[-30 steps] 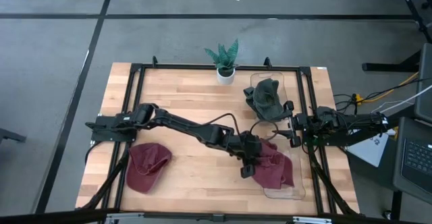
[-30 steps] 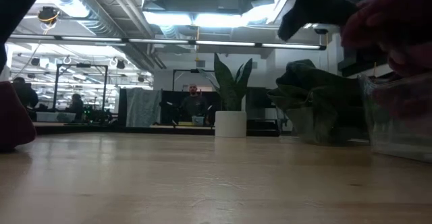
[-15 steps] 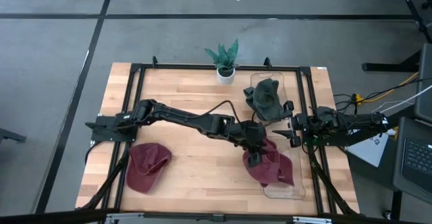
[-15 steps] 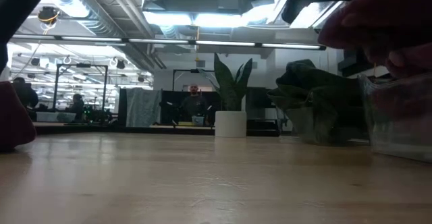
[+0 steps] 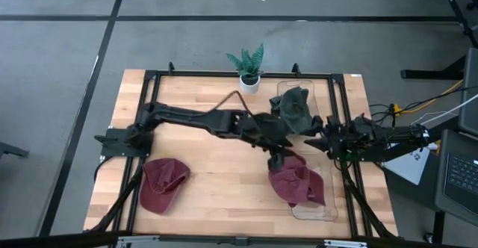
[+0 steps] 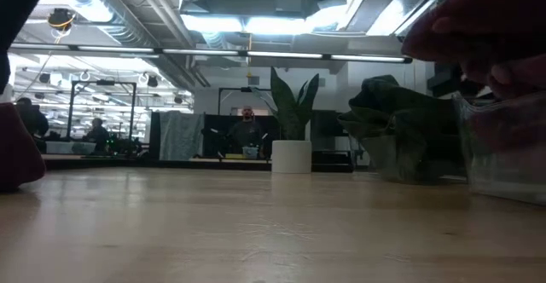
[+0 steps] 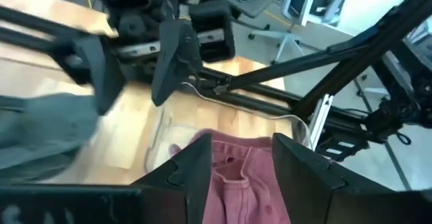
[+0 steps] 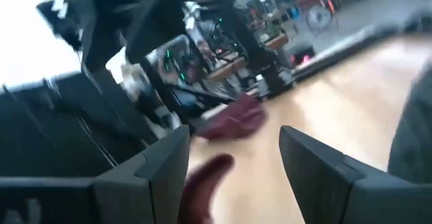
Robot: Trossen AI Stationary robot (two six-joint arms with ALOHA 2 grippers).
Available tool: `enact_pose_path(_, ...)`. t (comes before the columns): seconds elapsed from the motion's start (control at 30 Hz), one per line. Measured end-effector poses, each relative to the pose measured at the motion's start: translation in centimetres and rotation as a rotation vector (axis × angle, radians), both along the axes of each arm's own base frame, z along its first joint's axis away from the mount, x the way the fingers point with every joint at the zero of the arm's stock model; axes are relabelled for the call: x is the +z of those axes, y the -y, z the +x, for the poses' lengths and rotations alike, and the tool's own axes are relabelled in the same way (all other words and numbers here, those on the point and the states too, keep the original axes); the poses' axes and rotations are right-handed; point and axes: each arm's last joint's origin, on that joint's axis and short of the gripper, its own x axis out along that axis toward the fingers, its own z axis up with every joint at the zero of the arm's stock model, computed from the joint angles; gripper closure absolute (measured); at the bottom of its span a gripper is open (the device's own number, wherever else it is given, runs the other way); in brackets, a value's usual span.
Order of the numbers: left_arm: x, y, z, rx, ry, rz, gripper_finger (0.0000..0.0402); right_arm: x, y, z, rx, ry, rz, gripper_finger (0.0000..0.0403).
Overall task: Pick & Place hat
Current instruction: Put the top red cap into the bottom transparent bin
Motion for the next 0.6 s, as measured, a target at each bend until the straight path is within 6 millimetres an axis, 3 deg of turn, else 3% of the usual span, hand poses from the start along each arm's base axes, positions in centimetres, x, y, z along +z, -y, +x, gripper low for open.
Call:
enact_pose_path(0.1, 2.1, -0.3, -1.7, 0.023, 0.009, 0.04, 0.0256, 0.2, 0.1, 0.0, 0.005, 0.0, 0.236, 0.0174)
enact_pose_path(0.2, 3.6, -0.6, -3.5, 0.073, -0.025, 0.114, 0.026, 0.8, -0.1, -0.1, 0.091, 0.042, 0.276, 0.0174)
enact_pose_path(0.3, 4.3, -0.5, -5.3, 0.111, -0.094, 0.179, 0.0263, 2.4, -0.5, -0.5, 0.176, 0.078, 0.218, 0.0174)
enact_pose_path(0.4, 4.6, -0.5, -6.7, 0.137, -0.164, 0.206, 0.0263, 5.2, -0.7, -1.1, 0.195, 0.086, 0.109, 0.0174)
enact_pose_path(0.6, 4.6, 0.1, -7.4, 0.145, -0.207, 0.181, 0.0263, 10.4, -1.1, -0.8, 0.22, -0.155, -0.053, 0.0174)
